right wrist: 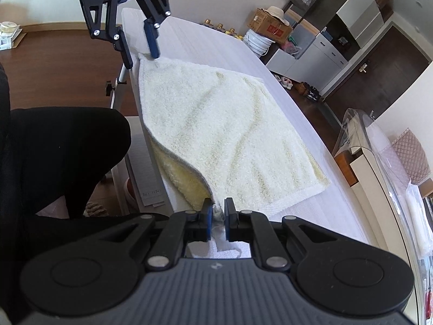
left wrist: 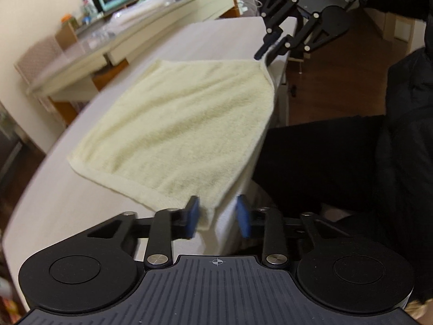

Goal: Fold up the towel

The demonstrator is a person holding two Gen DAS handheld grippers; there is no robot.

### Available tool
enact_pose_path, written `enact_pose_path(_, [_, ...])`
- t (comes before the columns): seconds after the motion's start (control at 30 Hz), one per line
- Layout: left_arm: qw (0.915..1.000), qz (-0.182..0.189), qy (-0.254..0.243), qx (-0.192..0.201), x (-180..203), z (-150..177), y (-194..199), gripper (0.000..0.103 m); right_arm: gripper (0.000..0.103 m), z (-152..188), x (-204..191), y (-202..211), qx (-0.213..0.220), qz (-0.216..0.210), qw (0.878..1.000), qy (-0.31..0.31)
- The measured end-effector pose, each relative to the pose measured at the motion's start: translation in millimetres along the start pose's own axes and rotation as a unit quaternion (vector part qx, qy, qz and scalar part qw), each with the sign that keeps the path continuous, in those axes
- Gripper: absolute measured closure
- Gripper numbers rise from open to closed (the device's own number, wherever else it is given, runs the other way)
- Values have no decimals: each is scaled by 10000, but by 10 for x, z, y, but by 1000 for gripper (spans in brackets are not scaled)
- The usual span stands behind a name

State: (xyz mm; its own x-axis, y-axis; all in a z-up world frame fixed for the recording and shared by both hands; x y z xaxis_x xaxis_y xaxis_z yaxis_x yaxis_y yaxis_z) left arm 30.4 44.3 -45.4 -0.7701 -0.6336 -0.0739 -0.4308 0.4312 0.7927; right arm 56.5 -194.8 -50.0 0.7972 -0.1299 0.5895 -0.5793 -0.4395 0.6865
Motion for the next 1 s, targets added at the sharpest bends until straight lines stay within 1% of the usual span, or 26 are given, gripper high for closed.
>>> enact_pose_path(0.03, [10000,24,25,-41,9,5,5,73,94,1,-4,5,3,0,10000,0])
enact_pose_path(0.1, [9999,7,20,-103,26,13,31,88,94,3,-15,18,16,-6,10000,1])
enact_pose_path(0.13, [9999,20,33,-139,35,18,45,91,94,4,-21,25,23,-9,10000,1])
enact_pose_path(0.2, [9998,21,30,-204,55,28,65,94,94,5,-33,39,36,-15,10000,1])
enact_pose_path(0.3, [9997,-29,19,-233,67,9,86,95,94,24,-7,53,98,-27,9999,-29])
enact_pose_path(0.37, [9997,57,181,-140,30,-68,139,96,94,19,3,78,157,-72,9998,-67])
enact_pose_path(0.47, [9992,7,396,98,-118,-257,238,97,94,53,205,72,265,-75,9991,-336])
enact_pose_path(0.57, [9977,-345,530,260,-374,-482,253,97,95,86,409,67,374,-79,9974,-605])
enact_pose_path(0.7, [9942,-707,775,255,-654,-657,136,97,95,132,681,60,518,-84,9940,-962])
enact_pose_path(0.83, [9920,-857,901,237,-914,-864,-61,97,95,177,956,49,660,-89,9891,-1316])
enact_pose_path(1.0, [9899,-966,998,286,-1182,-1039,-193,97,96,200,1263,-173,674,-134,9871,-1443])
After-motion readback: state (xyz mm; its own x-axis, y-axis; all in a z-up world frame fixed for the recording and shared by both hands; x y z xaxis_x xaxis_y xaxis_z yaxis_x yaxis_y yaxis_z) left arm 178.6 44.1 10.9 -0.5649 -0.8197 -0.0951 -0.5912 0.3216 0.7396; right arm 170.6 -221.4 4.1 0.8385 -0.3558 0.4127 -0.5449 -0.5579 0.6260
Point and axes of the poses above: each gripper's, at about its wrist camera, not at the fingertips, and y roughly against the way its jaws point, x to its right, z to its underside, the point moved 7 cm from there along -y, roughly the way its jaws point, and after that the axes turned 14 degrees about y, right-handed, at the moved point
